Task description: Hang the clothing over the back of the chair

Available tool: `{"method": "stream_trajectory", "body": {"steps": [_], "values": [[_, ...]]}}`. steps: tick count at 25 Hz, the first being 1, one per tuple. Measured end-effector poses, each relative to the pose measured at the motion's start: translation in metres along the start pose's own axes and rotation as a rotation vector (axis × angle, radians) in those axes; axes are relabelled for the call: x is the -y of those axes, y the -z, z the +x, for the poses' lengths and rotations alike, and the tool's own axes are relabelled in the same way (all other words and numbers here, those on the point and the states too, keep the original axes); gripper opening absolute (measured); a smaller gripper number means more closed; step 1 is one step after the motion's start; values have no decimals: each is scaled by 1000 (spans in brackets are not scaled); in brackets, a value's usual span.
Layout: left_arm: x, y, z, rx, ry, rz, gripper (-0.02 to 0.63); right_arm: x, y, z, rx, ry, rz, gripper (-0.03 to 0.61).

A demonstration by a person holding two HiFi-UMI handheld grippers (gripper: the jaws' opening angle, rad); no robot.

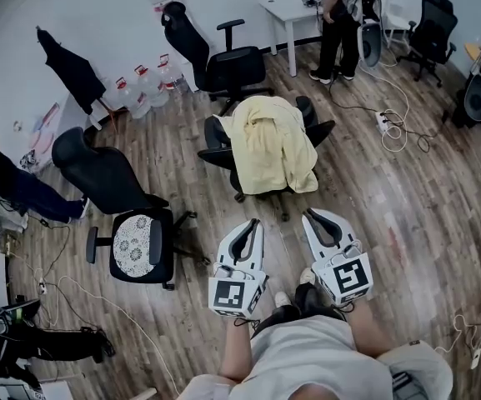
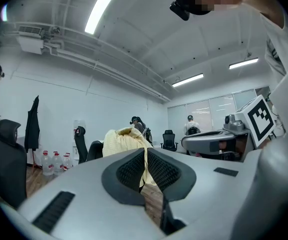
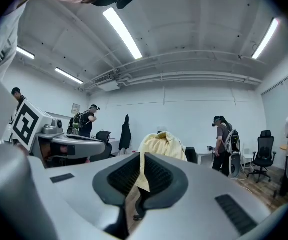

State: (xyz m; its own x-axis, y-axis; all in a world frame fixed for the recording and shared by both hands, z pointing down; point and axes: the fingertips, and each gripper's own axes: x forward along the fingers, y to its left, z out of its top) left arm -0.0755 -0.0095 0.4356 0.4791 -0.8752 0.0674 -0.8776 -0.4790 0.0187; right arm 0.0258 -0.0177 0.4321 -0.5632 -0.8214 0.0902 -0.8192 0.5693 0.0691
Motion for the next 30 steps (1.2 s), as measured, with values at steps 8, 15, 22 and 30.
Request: {"method": "stream_trajectory", "body": {"steps": [8,15,22,30], "values": [[5,-6,-10,11,11,7,20,-9,-6,-10,19,-10,-5,27],[11,-2,-15,-2,20,0,18,-14,0,-14,-4,-23,11,21],[11,3,-14,-13,26,-3,18,-16,2,-12,-4,-30,13,21],[9,2,-10,-19,29,-4,18,-13,3,-10,-23,-21,15,20]]}}
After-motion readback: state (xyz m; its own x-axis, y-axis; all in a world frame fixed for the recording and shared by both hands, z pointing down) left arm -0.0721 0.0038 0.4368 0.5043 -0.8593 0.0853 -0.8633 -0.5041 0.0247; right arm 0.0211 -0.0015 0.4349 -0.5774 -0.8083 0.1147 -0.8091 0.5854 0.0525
